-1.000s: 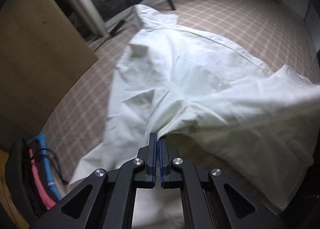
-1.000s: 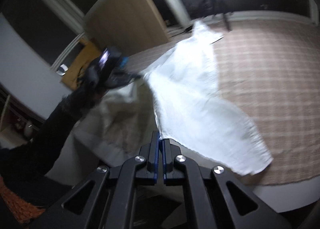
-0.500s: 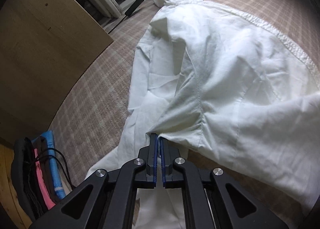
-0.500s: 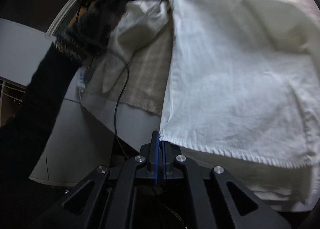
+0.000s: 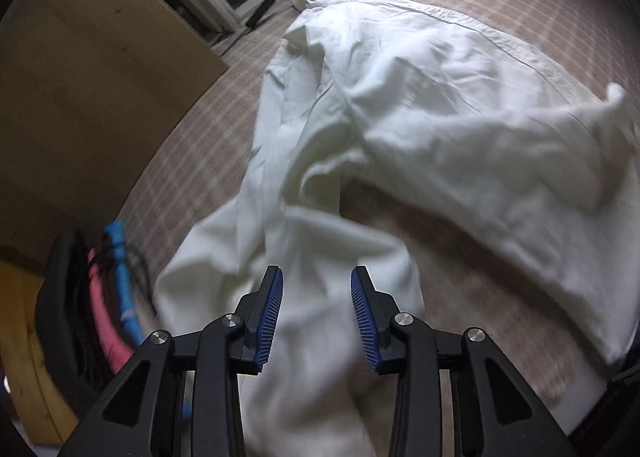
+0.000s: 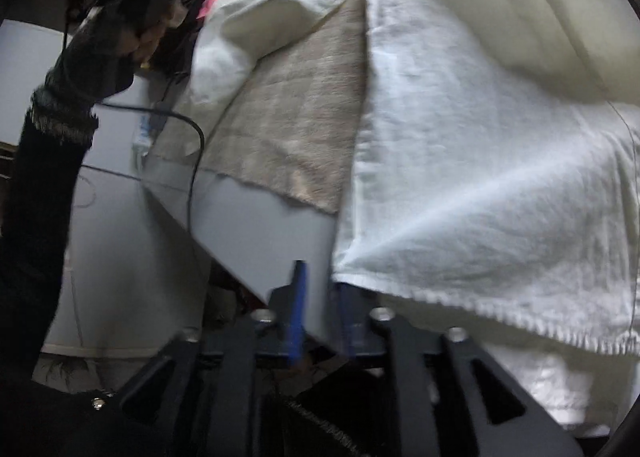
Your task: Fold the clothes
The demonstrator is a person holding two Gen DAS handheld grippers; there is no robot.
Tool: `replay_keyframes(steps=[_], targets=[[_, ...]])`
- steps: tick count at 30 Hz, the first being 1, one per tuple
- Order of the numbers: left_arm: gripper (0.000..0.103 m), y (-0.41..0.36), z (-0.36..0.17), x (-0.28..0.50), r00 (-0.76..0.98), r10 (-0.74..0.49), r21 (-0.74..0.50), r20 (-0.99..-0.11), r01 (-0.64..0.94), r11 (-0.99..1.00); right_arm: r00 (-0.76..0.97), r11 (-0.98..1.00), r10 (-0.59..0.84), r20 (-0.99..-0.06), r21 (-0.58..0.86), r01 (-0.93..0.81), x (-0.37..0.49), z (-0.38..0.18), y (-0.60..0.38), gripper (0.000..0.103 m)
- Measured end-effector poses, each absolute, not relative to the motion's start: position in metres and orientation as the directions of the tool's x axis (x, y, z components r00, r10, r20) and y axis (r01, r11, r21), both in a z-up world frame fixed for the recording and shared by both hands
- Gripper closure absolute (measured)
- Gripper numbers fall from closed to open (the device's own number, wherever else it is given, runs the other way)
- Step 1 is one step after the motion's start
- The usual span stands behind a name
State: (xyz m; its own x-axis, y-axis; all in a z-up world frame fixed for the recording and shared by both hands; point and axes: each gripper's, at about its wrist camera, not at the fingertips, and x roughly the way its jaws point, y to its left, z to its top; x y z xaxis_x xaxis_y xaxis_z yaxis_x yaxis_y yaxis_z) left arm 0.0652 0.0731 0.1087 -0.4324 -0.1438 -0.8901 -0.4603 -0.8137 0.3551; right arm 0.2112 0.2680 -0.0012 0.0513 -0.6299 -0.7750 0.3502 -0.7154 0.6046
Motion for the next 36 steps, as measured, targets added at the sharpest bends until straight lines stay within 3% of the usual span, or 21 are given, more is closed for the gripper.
replay_keyframes(steps=[4,6,10,12,17,19,21,23,31,33,34,36], targets=[[0.068,0.089,0.126,0.124,-0.415,-0.060,0.278,-0.908,-0.489,-0.827,0.028,-0.680,-0.661,-0.750,0.614,0.401,0.232,0.038,0.306,0.074],[0.058,0.120,0.125,0.166,-0.396,0.037,0.215,-0.918,-0.573,-0.791,-0.085,-0.728,-0.645,-0.759,0.578,0.368,0.236,0.055,0.354,0.074],[0.056,0.184,0.106,0.223,-0.333,0.169,0.121,-0.928,-0.697,-0.707,-0.265,-0.871,-0.488,-0.831,0.443,0.212,0.221,0.055,0.449,0.070],[0.055,0.210,0.093,0.239,-0.322,0.175,0.128,-0.930,-0.735,-0.666,-0.293,-0.913,-0.408,-0.865,0.383,0.142,0.205,0.045,0.486,0.070],[0.053,0.249,0.058,0.254,-0.325,0.093,0.208,-0.941,-0.773,-0.600,-0.287,-0.918,-0.396,-0.872,0.376,0.125,0.184,0.026,0.513,0.070],[0.059,0.247,0.054,0.249,-0.293,0.098,0.170,-0.951,-0.762,-0.625,-0.298,-0.916,-0.401,-0.866,0.371,0.153,0.180,0.026,0.513,0.068],[0.082,0.242,0.058,0.245,-0.264,0.121,0.123,-0.957,-0.746,-0.655,-0.306,-0.918,-0.395,-0.866,0.357,0.175,0.176,0.023,0.509,0.066],[0.091,0.237,0.061,0.241,-0.236,0.143,0.077,-0.961,-0.727,-0.682,-0.310,-0.922,-0.383,-0.870,0.337,0.192,0.170,0.020,0.502,0.066],[0.099,0.221,0.077,0.236,-0.212,0.244,-0.027,-0.946,-0.699,-0.714,-0.294,-0.908,-0.388,-0.873,0.308,0.285,0.149,0.009,0.479,0.066],[0.100,0.214,0.080,0.232,-0.211,0.268,-0.053,-0.940,-0.686,-0.726,-0.284,-0.893,-0.417,-0.864,0.331,0.304,0.149,0.010,0.479,0.079],[0.100,0.210,0.082,0.233,-0.224,0.273,-0.053,-0.935,-0.675,-0.736,-0.268,-0.880,-0.444,-0.855,0.359,0.311,0.149,0.012,0.479,0.100],[0.100,0.203,0.088,0.234,-0.237,0.286,-0.056,-0.929,-0.671,-0.740,-0.231,-0.850,-0.503,-0.833,0.429,0.306,0.150,0.018,0.481,0.102]])
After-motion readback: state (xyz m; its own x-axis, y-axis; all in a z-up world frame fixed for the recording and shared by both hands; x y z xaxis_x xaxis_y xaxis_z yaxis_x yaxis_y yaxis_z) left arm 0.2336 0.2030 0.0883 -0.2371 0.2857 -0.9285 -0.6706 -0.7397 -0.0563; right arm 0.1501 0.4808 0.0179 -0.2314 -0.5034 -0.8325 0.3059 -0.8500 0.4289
